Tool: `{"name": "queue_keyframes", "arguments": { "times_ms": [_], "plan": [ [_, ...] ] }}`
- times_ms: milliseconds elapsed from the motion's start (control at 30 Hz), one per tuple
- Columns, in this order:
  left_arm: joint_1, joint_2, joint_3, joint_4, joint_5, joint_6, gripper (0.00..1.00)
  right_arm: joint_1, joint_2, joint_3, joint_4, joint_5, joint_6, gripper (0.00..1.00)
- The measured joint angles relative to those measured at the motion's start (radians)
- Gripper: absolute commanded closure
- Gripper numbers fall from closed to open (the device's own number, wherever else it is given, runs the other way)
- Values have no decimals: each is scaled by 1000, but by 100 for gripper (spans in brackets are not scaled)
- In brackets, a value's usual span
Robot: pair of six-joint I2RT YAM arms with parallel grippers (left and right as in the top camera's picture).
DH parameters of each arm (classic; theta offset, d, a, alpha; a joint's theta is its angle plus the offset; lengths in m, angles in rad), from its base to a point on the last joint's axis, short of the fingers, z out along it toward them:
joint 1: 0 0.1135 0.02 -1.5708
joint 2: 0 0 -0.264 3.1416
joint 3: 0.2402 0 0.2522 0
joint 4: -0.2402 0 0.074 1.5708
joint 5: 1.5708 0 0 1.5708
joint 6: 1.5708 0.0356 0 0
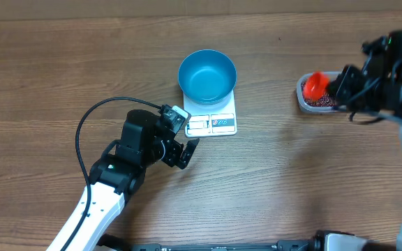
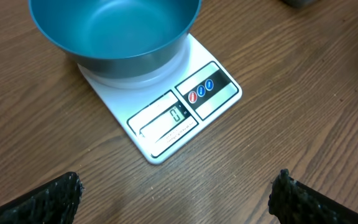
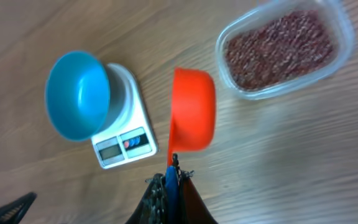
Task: Scoop item into bowl and weigh 150g on scale
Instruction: 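Lower the red scoop with the right gripper into the bean tub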
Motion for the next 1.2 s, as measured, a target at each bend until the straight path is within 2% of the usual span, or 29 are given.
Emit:
{"name": "queue_keyframes", "arguments": {
  "times_ms": [200, 467, 867, 1200],
  "plan": [
    [0, 0, 0, 0, 0, 0, 0, -85, 174, 172, -87, 33, -39, 97],
    [0, 0, 0, 0, 0, 0, 0, -211, 315, 179, -41, 53, -129, 96],
    [0, 0, 0, 0, 0, 0, 0, -217, 428, 179, 43, 56, -331, 96],
    [0, 0, 0, -11, 0, 0, 0, -217, 529, 173, 65, 87, -361, 96]
  ]
}}
